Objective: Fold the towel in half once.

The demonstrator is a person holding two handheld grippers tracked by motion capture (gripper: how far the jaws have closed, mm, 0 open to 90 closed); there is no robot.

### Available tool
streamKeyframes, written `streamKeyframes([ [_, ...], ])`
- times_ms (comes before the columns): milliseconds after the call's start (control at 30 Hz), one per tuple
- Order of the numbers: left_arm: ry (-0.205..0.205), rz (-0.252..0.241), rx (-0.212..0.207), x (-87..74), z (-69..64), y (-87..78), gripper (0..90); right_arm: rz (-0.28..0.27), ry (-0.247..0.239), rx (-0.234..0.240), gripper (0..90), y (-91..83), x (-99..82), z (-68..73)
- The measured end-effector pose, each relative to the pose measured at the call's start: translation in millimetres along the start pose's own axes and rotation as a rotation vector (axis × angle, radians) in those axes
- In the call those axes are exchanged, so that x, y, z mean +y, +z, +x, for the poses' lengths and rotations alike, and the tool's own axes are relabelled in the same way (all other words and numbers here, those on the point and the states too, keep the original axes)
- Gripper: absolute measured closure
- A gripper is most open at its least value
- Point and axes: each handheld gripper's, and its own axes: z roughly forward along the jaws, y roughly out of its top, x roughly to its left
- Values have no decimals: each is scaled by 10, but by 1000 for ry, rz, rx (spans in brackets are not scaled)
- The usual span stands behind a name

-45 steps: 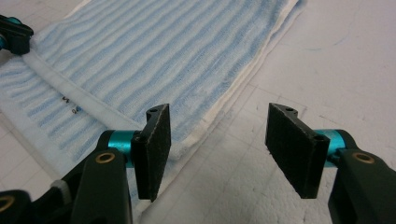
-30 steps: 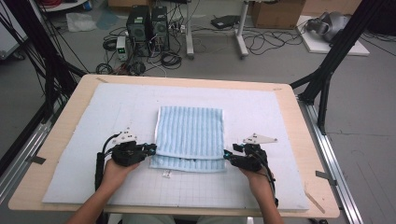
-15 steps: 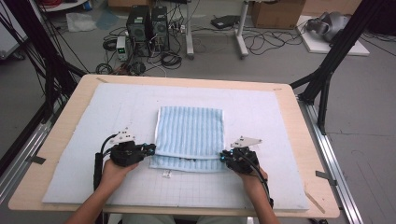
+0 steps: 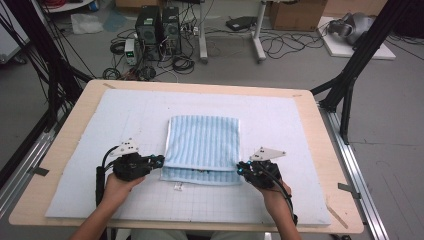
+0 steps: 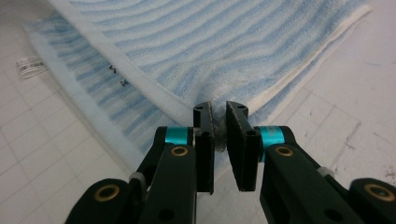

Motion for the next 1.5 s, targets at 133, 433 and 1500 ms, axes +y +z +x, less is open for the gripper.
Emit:
streamKeyframes([
  [133,2,0,-7,-16,-36,-60,833,0,-4,15,816,-49,-22,60],
  [433,-6,47,-32,-121,-138,-110,833,34,-29,28,816,-146,-146,207],
  [1500,168,180,169,-11,-50,427,721,48,41,-21,698,366,-11,46],
])
